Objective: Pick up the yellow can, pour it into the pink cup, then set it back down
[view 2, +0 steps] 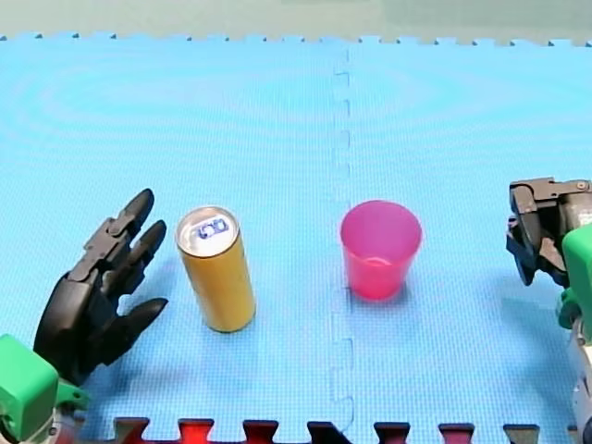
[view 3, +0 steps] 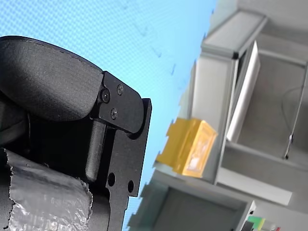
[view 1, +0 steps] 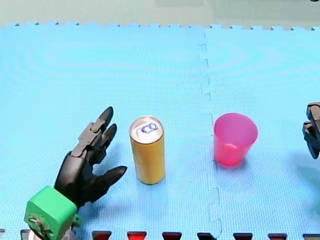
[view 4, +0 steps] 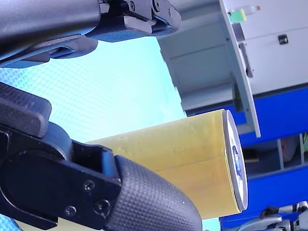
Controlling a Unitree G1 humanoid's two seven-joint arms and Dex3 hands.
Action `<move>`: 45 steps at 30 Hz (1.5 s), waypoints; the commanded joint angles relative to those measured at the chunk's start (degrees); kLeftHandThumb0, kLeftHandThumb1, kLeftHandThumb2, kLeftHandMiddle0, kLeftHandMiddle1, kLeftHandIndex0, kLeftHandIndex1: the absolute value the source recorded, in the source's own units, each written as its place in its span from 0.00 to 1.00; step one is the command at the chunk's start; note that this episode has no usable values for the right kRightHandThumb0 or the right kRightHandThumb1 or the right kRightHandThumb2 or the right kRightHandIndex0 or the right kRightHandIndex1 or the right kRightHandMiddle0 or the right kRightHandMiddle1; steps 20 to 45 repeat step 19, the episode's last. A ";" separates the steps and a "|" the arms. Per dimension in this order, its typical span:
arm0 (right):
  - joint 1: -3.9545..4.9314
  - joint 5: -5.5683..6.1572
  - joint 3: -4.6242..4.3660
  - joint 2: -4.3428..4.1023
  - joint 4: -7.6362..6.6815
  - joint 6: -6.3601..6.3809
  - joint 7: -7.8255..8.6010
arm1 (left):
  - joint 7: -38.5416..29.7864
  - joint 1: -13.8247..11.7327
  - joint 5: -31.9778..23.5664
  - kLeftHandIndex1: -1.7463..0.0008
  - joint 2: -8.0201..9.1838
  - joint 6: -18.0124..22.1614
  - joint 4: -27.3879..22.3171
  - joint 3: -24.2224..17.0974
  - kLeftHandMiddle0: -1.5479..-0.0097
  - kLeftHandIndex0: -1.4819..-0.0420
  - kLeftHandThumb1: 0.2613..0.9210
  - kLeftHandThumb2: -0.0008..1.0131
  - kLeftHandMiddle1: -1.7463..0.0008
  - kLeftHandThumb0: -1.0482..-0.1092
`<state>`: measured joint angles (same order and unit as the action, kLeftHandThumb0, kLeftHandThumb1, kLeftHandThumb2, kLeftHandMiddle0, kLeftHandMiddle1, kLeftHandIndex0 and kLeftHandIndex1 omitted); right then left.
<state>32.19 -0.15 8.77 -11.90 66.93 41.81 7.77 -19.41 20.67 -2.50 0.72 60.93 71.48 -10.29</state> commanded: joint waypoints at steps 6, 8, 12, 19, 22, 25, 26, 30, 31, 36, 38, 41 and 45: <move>0.50 -0.10 -0.03 -0.43 0.30 0.29 -0.35 | 1.37 -0.23 0.27 0.99 0.49 0.01 -0.32 0.23 0.82 0.85 1.00 0.06 0.99 0.00; 0.58 -0.20 -0.08 -0.43 0.33 0.26 -0.47 | 1.42 -0.23 0.15 0.99 0.53 -0.06 -0.31 0.21 0.82 0.85 1.00 0.06 0.99 0.00; 0.65 -0.38 -0.20 -0.45 0.35 0.28 -0.73 | 1.28 -0.24 -0.01 0.99 0.65 -0.12 -0.26 0.16 0.81 0.85 1.00 0.06 0.99 0.00; 0.67 -0.53 -0.35 -0.58 0.38 0.31 -1.03 | 0.54 -0.13 0.46 1.00 0.79 0.22 -0.28 0.81 0.81 0.87 1.00 0.06 0.99 0.00; 0.67 -0.53 -0.35 -0.58 0.38 0.31 -1.03 | 0.54 -0.13 0.46 1.00 0.79 0.22 -0.28 0.81 0.81 0.87 1.00 0.06 0.99 0.00; 0.67 -0.53 -0.35 -0.58 0.38 0.31 -1.03 | 0.54 -0.13 0.46 1.00 0.79 0.22 -0.28 0.81 0.81 0.87 1.00 0.06 0.99 0.00; 0.67 -0.53 -0.35 -0.58 0.38 0.31 -1.03 | 0.54 -0.13 0.46 1.00 0.79 0.22 -0.28 0.81 0.81 0.87 1.00 0.06 0.99 0.00; 0.67 -0.53 -0.35 -0.58 0.38 0.31 -1.03 | 0.54 -0.13 0.46 1.00 0.79 0.22 -0.28 0.81 0.81 0.87 1.00 0.06 0.99 0.00; 0.67 -0.53 -0.35 -0.58 0.38 0.31 -1.03 | 0.54 -0.13 0.46 1.00 0.79 0.22 -0.28 0.81 0.81 0.87 1.00 0.06 0.99 0.00; 0.67 -0.53 -0.35 -0.58 0.38 0.31 -1.03 | 0.54 -0.13 0.46 1.00 0.79 0.22 -0.28 0.81 0.81 0.87 1.00 0.06 0.99 0.00; 0.67 -0.53 -0.35 -0.58 0.38 0.31 -1.03 | 0.54 -0.13 0.46 1.00 0.79 0.22 -0.28 0.81 0.81 0.87 1.00 0.06 0.99 0.00; 0.67 -0.53 -0.35 -0.58 0.38 0.31 -1.03 | 0.54 -0.13 0.46 1.00 0.79 0.22 -0.28 0.81 0.81 0.87 1.00 0.06 0.99 0.00; 0.67 -0.53 -0.35 -0.58 0.38 0.31 -1.03 | 0.54 -0.13 0.46 1.00 0.79 0.22 -0.28 0.81 0.81 0.87 1.00 0.06 0.99 0.00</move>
